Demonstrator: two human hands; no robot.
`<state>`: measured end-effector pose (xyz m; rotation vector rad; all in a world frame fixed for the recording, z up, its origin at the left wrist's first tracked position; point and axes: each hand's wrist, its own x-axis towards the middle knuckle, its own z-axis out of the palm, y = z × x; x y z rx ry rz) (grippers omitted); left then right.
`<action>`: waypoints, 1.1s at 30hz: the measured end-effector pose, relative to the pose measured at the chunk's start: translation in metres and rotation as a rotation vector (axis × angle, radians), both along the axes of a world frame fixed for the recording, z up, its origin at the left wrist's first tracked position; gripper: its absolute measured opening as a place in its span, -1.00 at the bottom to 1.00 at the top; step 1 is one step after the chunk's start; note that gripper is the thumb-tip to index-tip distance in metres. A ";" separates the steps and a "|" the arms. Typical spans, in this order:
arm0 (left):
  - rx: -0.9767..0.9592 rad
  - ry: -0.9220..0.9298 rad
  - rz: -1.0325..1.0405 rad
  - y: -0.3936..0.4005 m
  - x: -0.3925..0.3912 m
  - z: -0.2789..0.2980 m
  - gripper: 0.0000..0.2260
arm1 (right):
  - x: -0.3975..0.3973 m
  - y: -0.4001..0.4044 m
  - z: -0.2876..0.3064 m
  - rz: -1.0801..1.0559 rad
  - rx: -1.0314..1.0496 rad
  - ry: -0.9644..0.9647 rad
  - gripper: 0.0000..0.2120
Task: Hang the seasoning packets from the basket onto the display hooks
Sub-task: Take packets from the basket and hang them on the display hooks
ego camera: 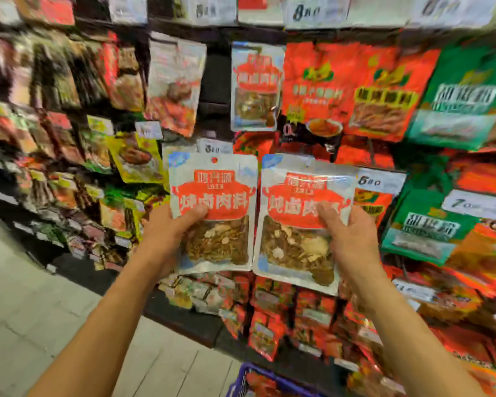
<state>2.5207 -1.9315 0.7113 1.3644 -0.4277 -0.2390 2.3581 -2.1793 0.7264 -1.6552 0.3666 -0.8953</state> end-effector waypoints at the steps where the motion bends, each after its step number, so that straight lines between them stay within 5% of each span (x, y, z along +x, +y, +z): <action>1: -0.025 -0.019 0.008 0.002 0.010 0.012 -0.92 | 0.007 0.001 0.014 -0.027 -0.037 -0.016 -0.88; 3: -0.082 -0.017 0.008 0.002 0.029 0.031 -0.92 | 0.022 0.002 0.037 -0.074 -0.078 -0.046 -0.81; 5: -0.127 -0.006 -0.019 0.000 0.051 0.048 -0.72 | 0.041 0.004 0.060 -0.054 -0.063 -0.090 -0.80; 11: -0.132 -0.085 -0.183 -0.007 0.115 0.089 -0.51 | 0.120 0.020 0.120 -0.108 -0.105 -0.156 -0.95; 17: -0.138 -0.131 -0.312 -0.018 0.161 0.115 -0.85 | 0.186 0.041 0.137 -0.126 -0.088 -0.085 -0.66; 33: -0.200 -0.052 -0.312 -0.045 0.190 0.136 -0.87 | 0.234 0.054 0.149 -0.321 -0.008 -0.112 -0.70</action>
